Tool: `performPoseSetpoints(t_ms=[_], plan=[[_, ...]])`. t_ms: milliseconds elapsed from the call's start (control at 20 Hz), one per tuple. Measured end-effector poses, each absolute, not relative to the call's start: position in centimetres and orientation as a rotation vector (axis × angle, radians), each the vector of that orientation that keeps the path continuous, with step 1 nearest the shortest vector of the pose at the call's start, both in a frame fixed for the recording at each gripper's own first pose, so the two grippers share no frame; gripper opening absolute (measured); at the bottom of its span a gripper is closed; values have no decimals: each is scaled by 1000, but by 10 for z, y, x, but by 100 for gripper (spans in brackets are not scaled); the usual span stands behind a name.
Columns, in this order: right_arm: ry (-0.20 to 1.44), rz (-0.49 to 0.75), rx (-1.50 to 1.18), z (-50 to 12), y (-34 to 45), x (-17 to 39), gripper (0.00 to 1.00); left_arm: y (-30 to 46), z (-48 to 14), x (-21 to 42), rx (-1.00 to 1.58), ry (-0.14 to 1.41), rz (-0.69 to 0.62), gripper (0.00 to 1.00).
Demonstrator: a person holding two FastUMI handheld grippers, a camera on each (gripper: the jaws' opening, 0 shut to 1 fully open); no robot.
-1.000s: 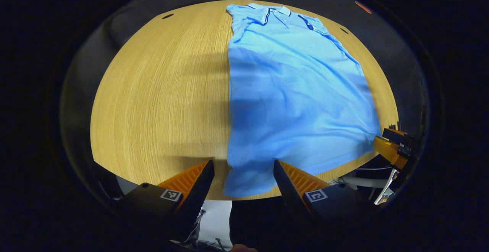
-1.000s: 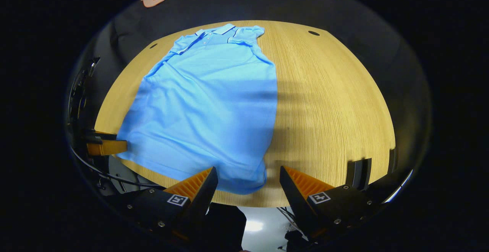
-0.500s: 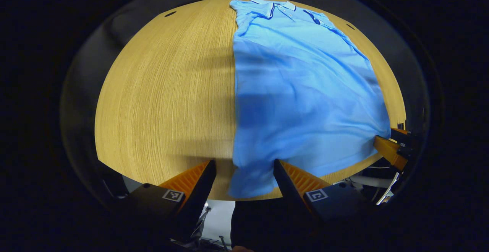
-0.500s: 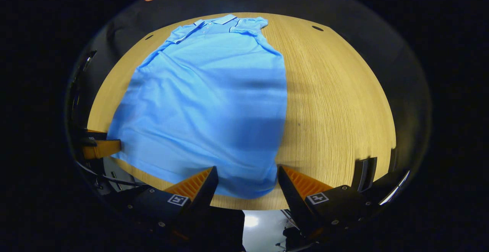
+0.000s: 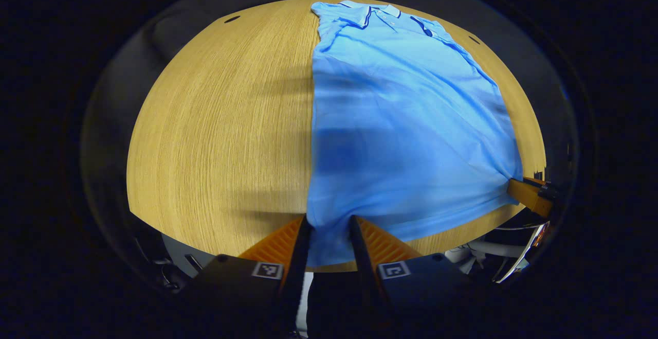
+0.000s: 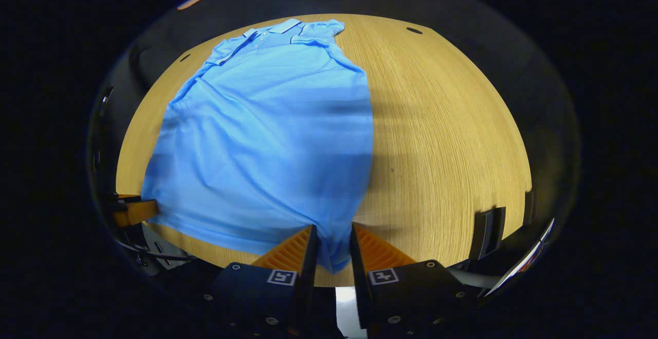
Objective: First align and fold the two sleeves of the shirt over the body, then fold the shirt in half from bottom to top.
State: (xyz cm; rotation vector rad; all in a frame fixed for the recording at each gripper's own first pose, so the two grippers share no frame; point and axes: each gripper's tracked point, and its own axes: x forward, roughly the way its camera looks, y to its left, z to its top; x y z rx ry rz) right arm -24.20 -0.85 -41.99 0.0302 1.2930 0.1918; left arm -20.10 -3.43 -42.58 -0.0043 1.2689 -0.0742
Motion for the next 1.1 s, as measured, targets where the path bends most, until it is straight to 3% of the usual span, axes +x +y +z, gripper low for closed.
performPoseSetpoints(t_ms=[50, 100, 200, 250, 550, 800, 1100], plan=[[1277, 209, 24, -419, -6, -241, 23, -38, -427, -200, 4, 1265, -79, 31], [1266, 230, 31, -419, -2, -240, 18, -40, -426, -199, 26, 1263, -89, 19], [1274, 245, 84, -418, 2, -239, 9, -45, -423, -196, 30, 1266, -125, 16], [1290, 247, 140, -417, 5, -239, 4, -47, -424, -197, -3, 1284, -134, 6], [1305, 199, 432, -402, 22, -224, 1, -41, -402, -164, -35, 1234, -221, 6], [1216, 152, 495, -375, 33, -173, 1, -46, -370, -110, -80, 1151, -313, 6], [1141, 178, 492, -352, 53, -108, 1, -39, -343, -50, -78, 1072, -355, 6]])
